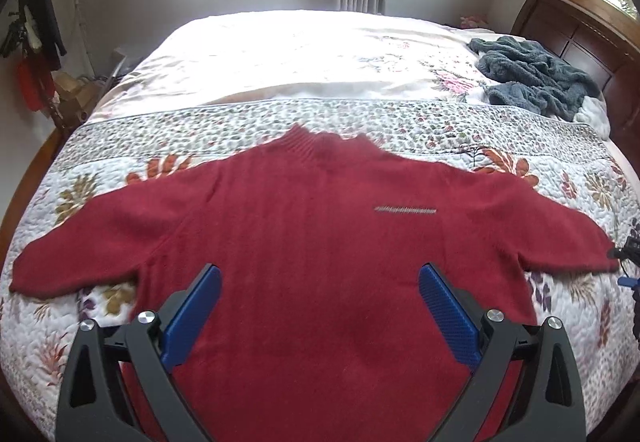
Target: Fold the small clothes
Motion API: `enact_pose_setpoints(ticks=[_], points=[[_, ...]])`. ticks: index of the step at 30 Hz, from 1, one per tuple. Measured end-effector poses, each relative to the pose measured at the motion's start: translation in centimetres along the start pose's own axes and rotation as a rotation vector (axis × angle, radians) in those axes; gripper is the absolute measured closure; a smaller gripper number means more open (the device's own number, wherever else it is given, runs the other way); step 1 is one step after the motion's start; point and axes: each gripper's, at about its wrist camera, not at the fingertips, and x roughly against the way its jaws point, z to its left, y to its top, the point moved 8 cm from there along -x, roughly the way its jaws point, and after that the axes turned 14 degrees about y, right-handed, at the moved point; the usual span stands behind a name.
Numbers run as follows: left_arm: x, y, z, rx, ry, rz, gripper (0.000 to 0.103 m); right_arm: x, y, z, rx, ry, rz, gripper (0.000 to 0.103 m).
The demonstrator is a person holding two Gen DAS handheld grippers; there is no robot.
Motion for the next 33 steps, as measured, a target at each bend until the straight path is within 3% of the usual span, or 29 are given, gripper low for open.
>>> enact_pose_setpoints(ticks=[3,7,12,13,14,20,23,33], points=[[-0.5,0.2,-1.2,-0.007,-0.005,0.001,0.004,-0.9,1.4,-2.2,-0.044,0.018,0.008,0.006],[-0.9,-0.1,-2.3,-0.025,-0.012,0.004,0.004,-1.9,2.9,-3.6,-0.076,0.049,0.003,0.023],[-1.2,-0.8,-2.8,-0.054,-0.005,0.009,0.004,-1.8,4.4,-3.9,-0.094,0.088,-0.036,0.069],[-1.2,-0.8,-2.7,-0.053,-0.004,0.01,0.004,-1.7,4.6,-3.6,-0.1,0.129,-0.039,0.083],[-1.2,-0.9,-2.6,-0.05,-0.002,0.01,0.004,-1.6,4.6,-3.3,-0.105,0.153,-0.045,0.086],[-1.7,-1.2,-0.6,-0.015,0.009,0.027,0.004,0.1,4.1,0.7,-0.02,0.175,-0.087,0.09],[-1.8,-1.4,0.4,-0.007,0.019,0.028,0.004,1.1,3.2,5.0,0.056,0.221,-0.096,0.09],[-2.1,-2.3,4.2,0.042,0.034,0.049,0.004,0.4,-4.2,24.7,0.482,0.295,-0.038,0.09]])
